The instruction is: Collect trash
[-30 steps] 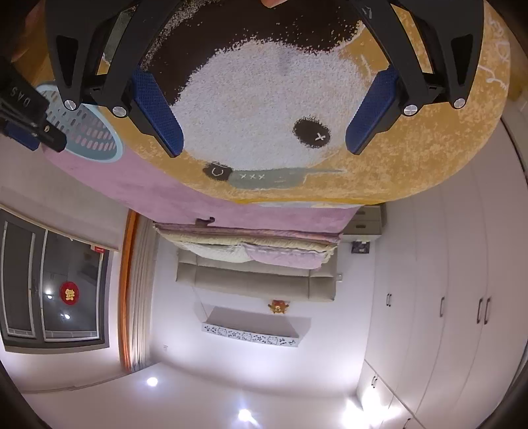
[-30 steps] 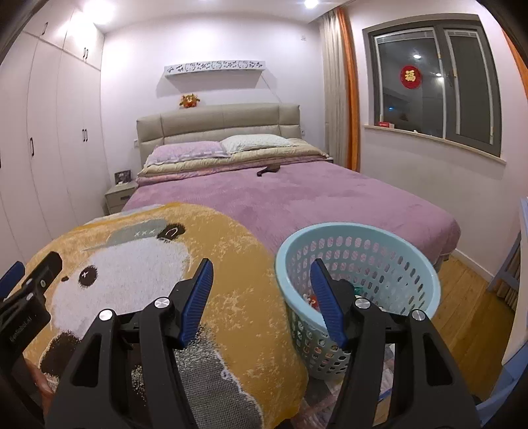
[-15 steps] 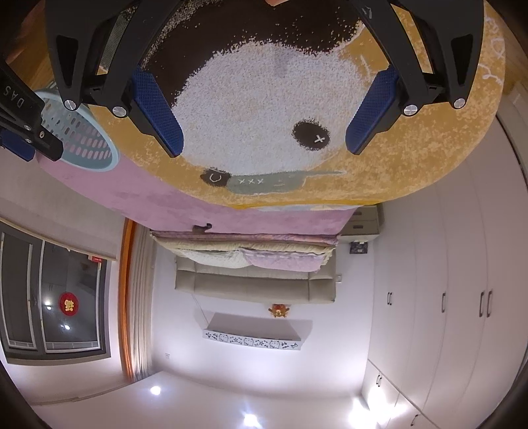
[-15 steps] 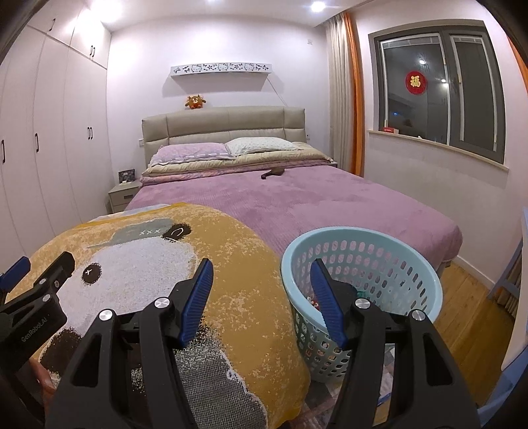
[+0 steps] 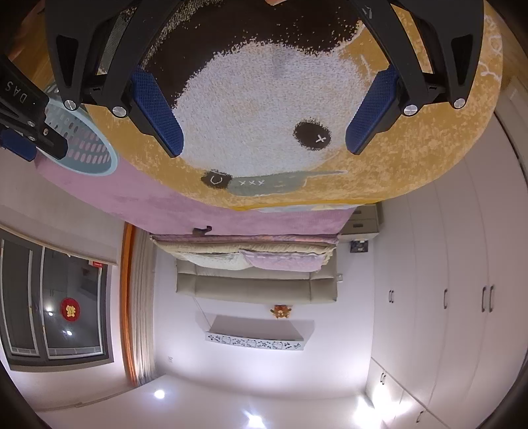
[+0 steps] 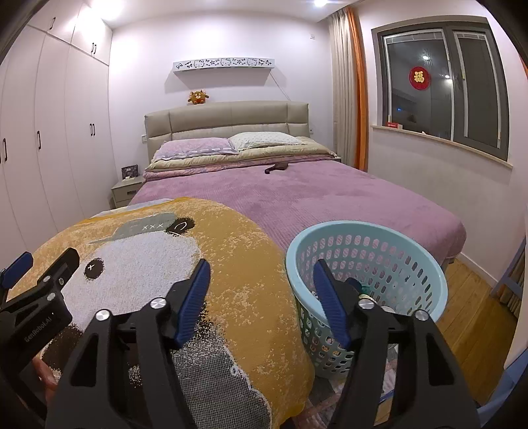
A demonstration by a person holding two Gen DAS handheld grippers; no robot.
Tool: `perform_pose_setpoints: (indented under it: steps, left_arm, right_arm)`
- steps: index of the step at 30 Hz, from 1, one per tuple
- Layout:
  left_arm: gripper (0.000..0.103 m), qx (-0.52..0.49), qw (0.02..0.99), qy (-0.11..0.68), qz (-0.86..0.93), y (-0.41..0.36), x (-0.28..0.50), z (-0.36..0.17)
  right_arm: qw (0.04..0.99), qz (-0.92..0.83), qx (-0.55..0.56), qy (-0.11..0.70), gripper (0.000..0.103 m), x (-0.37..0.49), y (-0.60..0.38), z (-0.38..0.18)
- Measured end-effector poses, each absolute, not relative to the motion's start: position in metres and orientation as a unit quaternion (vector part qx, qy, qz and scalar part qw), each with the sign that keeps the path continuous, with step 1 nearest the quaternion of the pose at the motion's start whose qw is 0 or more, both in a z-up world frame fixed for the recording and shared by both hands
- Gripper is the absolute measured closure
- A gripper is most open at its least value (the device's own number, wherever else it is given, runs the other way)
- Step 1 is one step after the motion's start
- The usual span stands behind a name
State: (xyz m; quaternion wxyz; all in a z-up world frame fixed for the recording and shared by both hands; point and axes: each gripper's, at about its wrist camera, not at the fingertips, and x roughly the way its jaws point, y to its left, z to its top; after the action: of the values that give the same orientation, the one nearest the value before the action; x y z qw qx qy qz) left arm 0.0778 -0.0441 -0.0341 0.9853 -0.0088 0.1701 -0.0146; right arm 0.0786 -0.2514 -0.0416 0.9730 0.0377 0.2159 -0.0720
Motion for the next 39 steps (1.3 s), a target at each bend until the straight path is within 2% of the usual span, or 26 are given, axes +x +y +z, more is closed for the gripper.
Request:
perform_pose_setpoints:
  steps: [39]
  left_arm:
    - [0.007, -0.012, 0.984, 0.175, -0.012, -0.0444, 0.0797, -0.0336]
  right_arm:
    - [0.972, -0.069, 0.036, 0.222, 0.04, 0.0803, -0.2515, -0.043]
